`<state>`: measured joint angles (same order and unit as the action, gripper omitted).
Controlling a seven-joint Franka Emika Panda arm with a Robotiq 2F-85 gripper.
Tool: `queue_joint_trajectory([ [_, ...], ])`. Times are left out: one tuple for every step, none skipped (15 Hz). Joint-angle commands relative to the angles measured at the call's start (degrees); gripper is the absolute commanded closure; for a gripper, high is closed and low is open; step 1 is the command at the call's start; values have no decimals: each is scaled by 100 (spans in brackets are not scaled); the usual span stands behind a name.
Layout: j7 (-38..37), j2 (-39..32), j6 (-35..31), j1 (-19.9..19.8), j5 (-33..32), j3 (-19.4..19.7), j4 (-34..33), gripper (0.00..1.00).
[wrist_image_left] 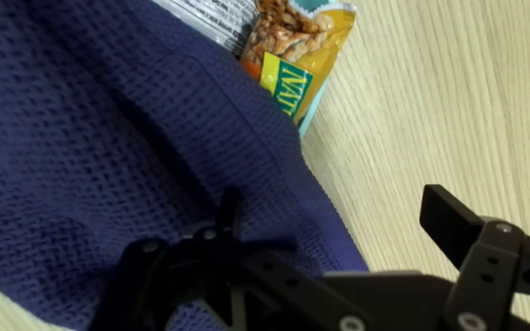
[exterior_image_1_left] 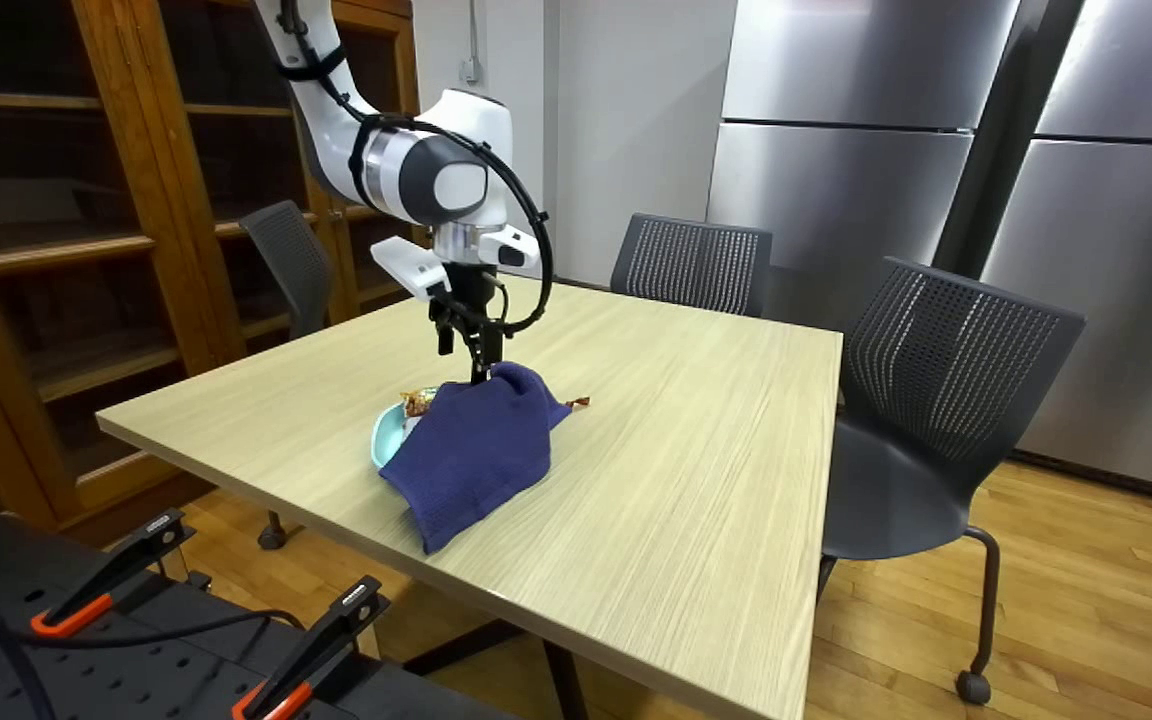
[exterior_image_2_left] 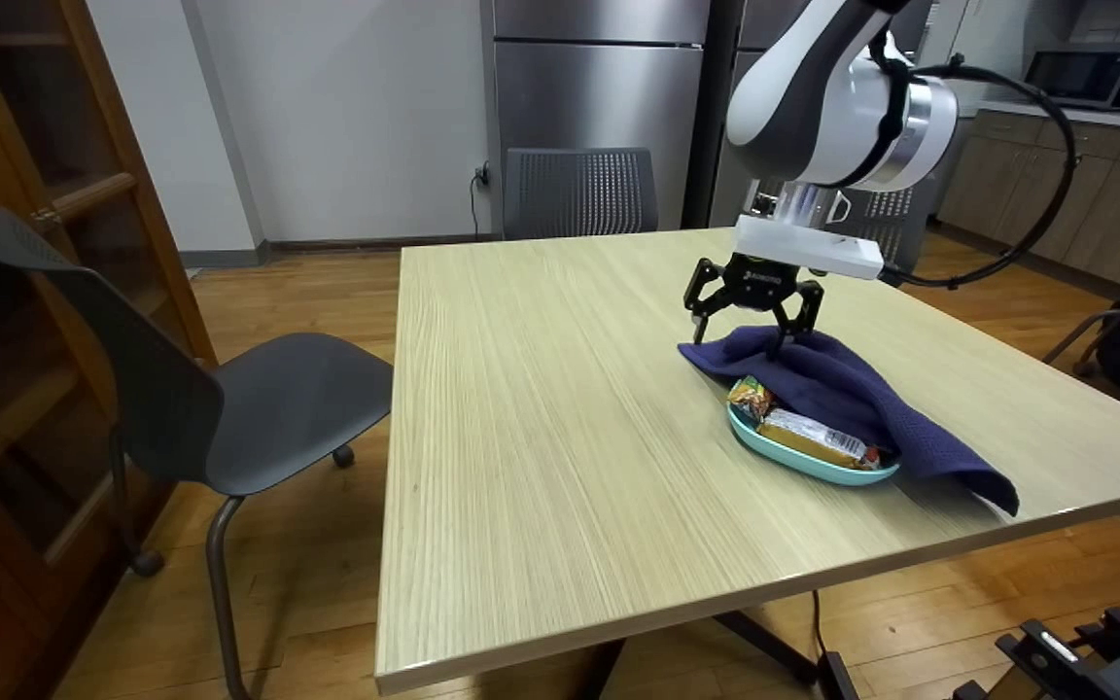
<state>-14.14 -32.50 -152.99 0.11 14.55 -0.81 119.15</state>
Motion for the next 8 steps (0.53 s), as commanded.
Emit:
queue_joint_trajectory([
  [9, -93, 87, -55, 68, -19, -195, 0],
  [28, -112, 131, -62, 64, -26, -218, 0],
  [37, -133, 157, -69, 66, -31, -239, 0],
  [57, -150, 207, -83, 67, -41, -259, 0],
  [64, -162, 226, -84, 62, -41, -267, 0],
  [71, -176, 268, -87, 54, -40, -284, 0],
  [71, -182, 303, -87, 49, -38, -297, 0],
  [74, -187, 314, -87, 48, -37, -303, 0],
])
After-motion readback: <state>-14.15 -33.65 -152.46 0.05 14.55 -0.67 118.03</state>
